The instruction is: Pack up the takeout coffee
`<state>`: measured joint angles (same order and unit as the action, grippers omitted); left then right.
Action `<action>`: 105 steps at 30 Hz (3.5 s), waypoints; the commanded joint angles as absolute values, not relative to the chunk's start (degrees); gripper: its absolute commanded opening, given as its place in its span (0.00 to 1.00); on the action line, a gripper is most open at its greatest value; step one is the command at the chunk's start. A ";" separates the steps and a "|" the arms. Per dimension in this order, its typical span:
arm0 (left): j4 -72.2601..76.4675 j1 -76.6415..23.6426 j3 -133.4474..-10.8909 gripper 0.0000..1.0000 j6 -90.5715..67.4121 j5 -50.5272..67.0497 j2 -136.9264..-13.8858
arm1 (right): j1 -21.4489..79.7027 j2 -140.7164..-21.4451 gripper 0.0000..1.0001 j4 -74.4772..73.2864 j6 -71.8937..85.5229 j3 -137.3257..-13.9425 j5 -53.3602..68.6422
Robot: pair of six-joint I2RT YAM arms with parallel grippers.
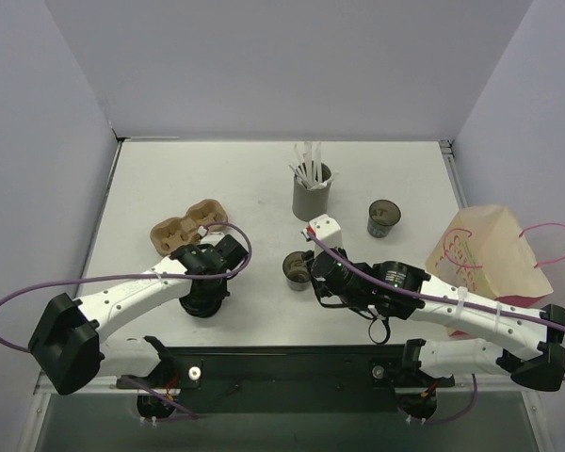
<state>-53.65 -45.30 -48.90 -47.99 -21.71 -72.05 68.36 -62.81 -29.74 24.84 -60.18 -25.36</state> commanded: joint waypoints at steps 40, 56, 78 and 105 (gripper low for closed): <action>-52.11 -45.53 -49.75 0.22 -47.46 -22.76 -73.39 | 68.55 -61.00 0.30 -29.09 24.79 -58.71 -25.84; -52.48 -45.53 -57.57 0.21 -42.72 -8.03 -62.94 | 68.38 -46.95 0.33 2.74 14.52 -44.75 -20.15; -33.23 -45.44 -58.62 0.22 -51.76 26.19 -54.67 | 71.80 -44.55 0.40 50.52 -42.87 -17.67 0.18; -30.32 -44.12 -54.58 0.21 -59.15 25.49 -53.61 | 87.18 -62.04 0.34 78.38 -74.97 -16.09 -12.39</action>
<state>-35.68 -44.80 -55.64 -57.25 26.61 -53.78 84.68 -60.58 65.58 -71.46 -15.16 -14.26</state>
